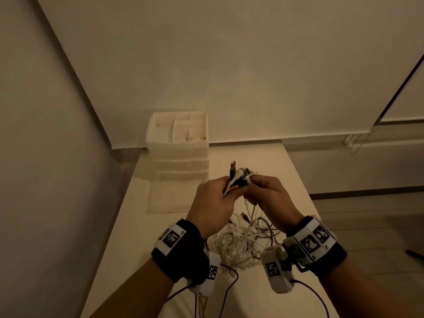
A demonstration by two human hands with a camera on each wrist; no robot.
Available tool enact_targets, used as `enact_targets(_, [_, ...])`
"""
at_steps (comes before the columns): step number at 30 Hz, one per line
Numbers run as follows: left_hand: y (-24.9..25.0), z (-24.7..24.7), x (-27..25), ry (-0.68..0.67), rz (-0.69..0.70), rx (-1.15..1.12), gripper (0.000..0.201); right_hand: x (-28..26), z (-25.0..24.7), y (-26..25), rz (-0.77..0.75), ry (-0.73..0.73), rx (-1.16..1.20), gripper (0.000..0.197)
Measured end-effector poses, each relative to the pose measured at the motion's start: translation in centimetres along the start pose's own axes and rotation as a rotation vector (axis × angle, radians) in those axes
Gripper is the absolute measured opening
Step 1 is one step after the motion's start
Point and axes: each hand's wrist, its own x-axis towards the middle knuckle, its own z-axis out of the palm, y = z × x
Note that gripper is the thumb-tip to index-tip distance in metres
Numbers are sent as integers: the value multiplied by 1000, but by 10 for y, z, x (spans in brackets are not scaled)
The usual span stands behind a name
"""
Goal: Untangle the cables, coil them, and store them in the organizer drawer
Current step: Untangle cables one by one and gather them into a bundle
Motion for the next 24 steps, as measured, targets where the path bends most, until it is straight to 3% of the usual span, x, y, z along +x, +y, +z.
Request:
enact_targets(5, [10,-7,5,148,81,-26,17,-11,-4,3,-8,-90,78,39])
enact_targets(7, [16,-19,10,245,121,-25,26,-14,-3,11,-20,-92,88,38])
enact_targets(13, [19,-84,23,580,106,-322,32,-30,-5,63,55,-92,-29,33])
enact_targets(16, [13,-109,20,681,100,-410,30,-32,-9,91,114,-30,-120,39])
enact_targets(21, [-2,-104,5,753,63,-69,6,-20,-15,100,146,129,-201,45])
enact_targets(24, [3,-80,-6,633,43,-21,6,-12,-14,80,110,127,-197,46])
